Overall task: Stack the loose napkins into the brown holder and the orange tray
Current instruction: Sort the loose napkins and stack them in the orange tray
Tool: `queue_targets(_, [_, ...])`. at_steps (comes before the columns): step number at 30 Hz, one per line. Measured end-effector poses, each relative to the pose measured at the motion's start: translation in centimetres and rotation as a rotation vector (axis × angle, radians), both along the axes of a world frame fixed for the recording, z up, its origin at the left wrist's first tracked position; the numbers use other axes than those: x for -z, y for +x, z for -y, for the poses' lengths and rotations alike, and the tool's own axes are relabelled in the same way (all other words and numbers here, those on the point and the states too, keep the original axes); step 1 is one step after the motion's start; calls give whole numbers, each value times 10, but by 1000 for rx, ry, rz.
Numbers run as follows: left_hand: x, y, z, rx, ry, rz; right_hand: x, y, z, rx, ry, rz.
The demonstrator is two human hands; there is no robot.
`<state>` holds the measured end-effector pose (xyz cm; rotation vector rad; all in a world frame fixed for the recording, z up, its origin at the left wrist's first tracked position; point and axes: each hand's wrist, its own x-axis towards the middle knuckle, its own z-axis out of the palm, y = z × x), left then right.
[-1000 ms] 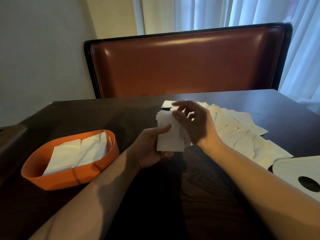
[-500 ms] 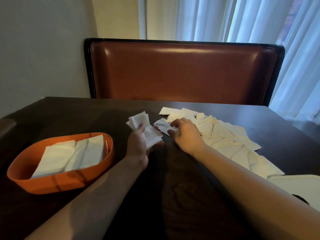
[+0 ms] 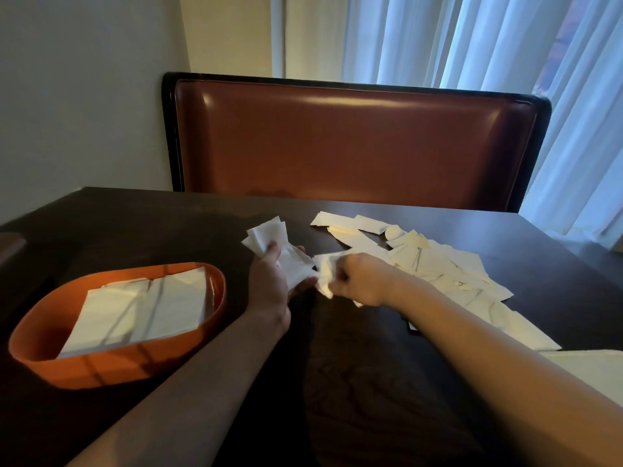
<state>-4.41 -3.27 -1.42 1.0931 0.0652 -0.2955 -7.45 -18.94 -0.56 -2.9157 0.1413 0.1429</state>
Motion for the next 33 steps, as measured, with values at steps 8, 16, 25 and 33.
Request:
queue_targets(8, [-5, -1, -1, -26, 23, 53, -15, -52, 24, -76, 741, -16])
queue_targets(16, [-5, -5, -2, 150, 128, 58, 2, -40, 26, 318, 763, 206])
queue_targets(25, [-1, -11, 2, 309, 175, 46, 7, -36, 4, 234, 408, 289])
queue_targets(33, [1, -7, 2, 220, 109, 67, 11, -22, 20, 588, 769, 522])
